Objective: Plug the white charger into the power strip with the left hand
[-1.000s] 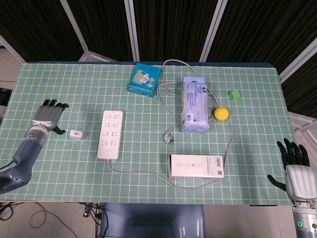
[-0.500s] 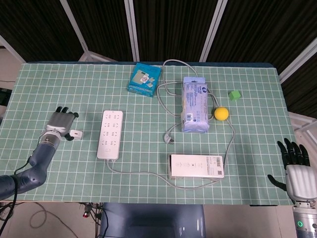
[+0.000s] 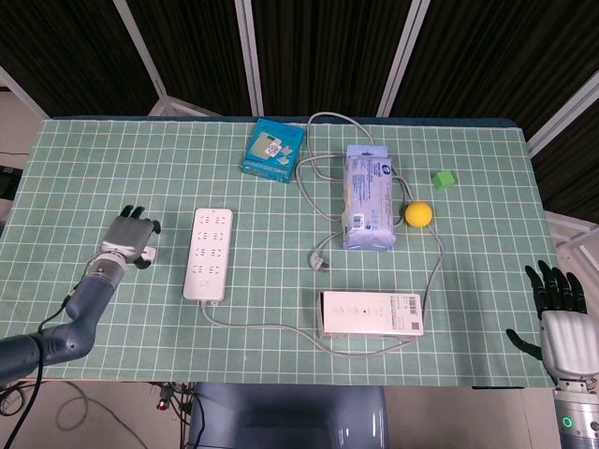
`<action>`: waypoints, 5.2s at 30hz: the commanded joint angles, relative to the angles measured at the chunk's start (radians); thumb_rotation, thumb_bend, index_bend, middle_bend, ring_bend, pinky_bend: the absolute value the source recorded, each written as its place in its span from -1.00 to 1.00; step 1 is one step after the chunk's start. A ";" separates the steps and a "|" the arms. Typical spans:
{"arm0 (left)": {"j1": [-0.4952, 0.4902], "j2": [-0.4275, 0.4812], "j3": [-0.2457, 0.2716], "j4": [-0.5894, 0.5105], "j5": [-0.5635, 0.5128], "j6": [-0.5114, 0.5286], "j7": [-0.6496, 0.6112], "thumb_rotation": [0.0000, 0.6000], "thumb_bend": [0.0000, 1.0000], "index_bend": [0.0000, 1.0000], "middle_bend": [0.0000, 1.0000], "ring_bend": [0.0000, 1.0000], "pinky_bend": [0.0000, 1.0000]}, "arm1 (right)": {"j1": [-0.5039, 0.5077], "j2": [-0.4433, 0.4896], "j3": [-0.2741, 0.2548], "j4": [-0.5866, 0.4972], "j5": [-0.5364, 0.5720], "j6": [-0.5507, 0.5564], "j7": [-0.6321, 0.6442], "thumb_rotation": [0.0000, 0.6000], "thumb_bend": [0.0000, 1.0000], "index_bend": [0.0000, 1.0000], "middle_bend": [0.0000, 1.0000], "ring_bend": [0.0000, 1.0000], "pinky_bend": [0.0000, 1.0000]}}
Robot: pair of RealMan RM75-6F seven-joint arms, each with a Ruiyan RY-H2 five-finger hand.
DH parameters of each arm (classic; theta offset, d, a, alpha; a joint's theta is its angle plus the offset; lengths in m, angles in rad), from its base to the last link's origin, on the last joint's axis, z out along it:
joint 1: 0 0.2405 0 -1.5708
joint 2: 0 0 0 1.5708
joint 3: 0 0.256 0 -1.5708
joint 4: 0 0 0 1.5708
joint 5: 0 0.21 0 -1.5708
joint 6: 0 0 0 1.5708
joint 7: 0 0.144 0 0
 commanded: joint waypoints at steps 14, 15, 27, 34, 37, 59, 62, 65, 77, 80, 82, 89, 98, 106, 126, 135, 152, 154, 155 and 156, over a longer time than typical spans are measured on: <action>0.019 -0.014 0.014 0.023 0.075 0.007 -0.043 1.00 -0.51 -0.29 -0.32 -0.95 -0.90 | 0.001 -0.007 0.001 0.006 0.007 -0.006 -0.005 1.00 -0.74 -1.00 -1.00 -1.00 -0.99; 0.020 -0.013 0.014 0.021 0.080 0.008 -0.045 1.00 -0.51 -0.28 -0.30 -0.95 -0.90 | 0.001 -0.008 0.001 0.006 0.008 -0.007 -0.007 1.00 -0.74 -1.00 -1.00 -1.00 -0.99; 0.027 -0.011 0.029 0.028 0.102 0.021 -0.040 1.00 -0.50 -0.23 -0.24 -0.95 -0.90 | 0.001 -0.012 0.005 0.005 0.019 -0.012 -0.010 1.00 -0.74 -1.00 -1.00 -1.00 -0.99; 0.033 -0.002 0.034 0.022 0.118 0.026 -0.043 1.00 -0.50 -0.20 -0.22 -0.95 -0.90 | 0.001 -0.013 0.006 0.004 0.021 -0.011 -0.013 1.00 -0.74 -1.00 -1.00 -1.00 -0.99; 0.036 -0.007 0.039 0.030 0.119 0.025 -0.040 1.00 -0.50 -0.19 -0.20 -0.94 -0.90 | 0.001 -0.013 0.006 0.003 0.022 -0.011 -0.013 1.00 -0.74 -1.00 -1.00 -1.00 -0.99; 0.047 -0.038 0.038 0.064 0.162 0.030 -0.049 1.00 -0.39 -0.11 -0.14 -0.91 -0.88 | 0.001 -0.017 0.010 0.005 0.029 -0.012 -0.015 1.00 -0.74 -1.00 -1.00 -1.00 -0.99; 0.046 -0.041 0.037 0.065 0.168 0.030 -0.049 1.00 -0.39 -0.10 -0.13 -0.90 -0.88 | 0.001 -0.017 0.010 0.005 0.030 -0.012 -0.015 1.00 -0.74 -1.00 -1.00 -1.00 -0.99; 0.047 -0.042 0.037 0.064 0.176 0.032 -0.049 1.00 -0.37 -0.08 -0.10 -0.89 -0.88 | 0.000 -0.017 0.011 0.004 0.029 -0.011 -0.014 1.00 -0.74 -1.00 -1.00 -1.00 -0.99; 0.047 -0.046 0.043 0.075 0.168 0.029 -0.026 1.00 -0.14 0.09 0.05 -0.77 -0.82 | 0.001 -0.019 0.011 0.003 0.032 -0.014 -0.015 1.00 -0.74 -1.00 -1.00 -1.00 -0.99; 0.050 -0.044 0.036 0.068 0.191 0.051 -0.033 1.00 -0.12 0.12 0.08 -0.73 -0.78 | 0.000 -0.020 0.012 0.004 0.032 -0.011 -0.015 1.00 -0.74 -1.00 -1.00 -1.00 -0.99; 0.056 -0.037 0.028 0.055 0.213 0.069 -0.048 1.00 -0.12 0.13 0.10 -0.71 -0.77 | 0.000 -0.020 0.013 0.003 0.033 -0.009 -0.014 1.00 -0.74 -1.00 -1.00 -1.00 -0.99; 0.097 0.031 -0.015 -0.032 0.332 0.143 -0.178 1.00 -0.12 0.13 0.13 -0.66 -0.76 | -0.001 -0.019 0.014 0.001 0.030 -0.005 -0.010 1.00 -0.74 -1.00 -1.00 -1.00 -0.99; 0.239 0.133 -0.058 -0.157 0.660 0.339 -0.667 1.00 -0.12 0.15 0.15 -0.63 -0.65 | -0.001 -0.022 0.013 0.001 0.028 -0.005 -0.015 1.00 -0.74 -1.00 -1.00 -1.00 -0.99; 0.304 0.124 -0.026 -0.075 0.855 0.438 -0.993 1.00 -0.13 0.15 0.15 -0.63 -0.65 | -0.002 -0.024 0.012 0.000 0.027 -0.003 -0.022 1.00 -0.74 -1.00 -1.00 -1.00 -0.99; 0.203 0.102 -0.067 -0.164 0.747 0.206 -0.788 1.00 -0.14 0.15 0.15 -0.63 -0.68 | -0.004 -0.008 0.015 -0.001 0.031 -0.004 -0.011 1.00 -0.74 -1.00 -1.00 -1.00 -0.99; 0.175 0.044 -0.091 -0.165 0.651 0.172 -0.631 1.00 -0.14 0.15 0.15 -0.63 -0.68 | -0.006 -0.008 0.017 0.003 0.034 -0.002 -0.007 1.00 -0.74 -1.00 -1.00 -1.00 -0.99; 0.171 -0.030 -0.089 -0.103 0.593 0.136 -0.566 1.00 -0.14 0.16 0.15 -0.63 -0.69 | -0.008 -0.007 0.017 0.005 0.034 0.002 -0.001 1.00 -0.74 -1.00 -1.00 -1.00 -0.99; 0.169 -0.035 -0.088 -0.097 0.594 0.132 -0.559 1.00 -0.14 0.16 0.15 -0.63 -0.70 | -0.008 -0.007 0.017 0.005 0.033 0.002 -0.002 1.00 -0.74 -1.00 -1.00 -1.00 -0.99; 0.169 -0.038 -0.087 -0.095 0.595 0.132 -0.557 1.00 -0.14 0.16 0.15 -0.63 -0.70 | -0.008 -0.008 0.017 0.005 0.033 0.002 -0.002 1.00 -0.74 -1.00 -1.00 -1.00 -0.99; 0.169 -0.040 -0.087 -0.094 0.597 0.131 -0.556 1.00 -0.14 0.16 0.15 -0.63 -0.70 | -0.008 -0.008 0.017 0.005 0.033 0.002 -0.002 1.00 -0.74 -1.00 -1.00 -1.00 -0.99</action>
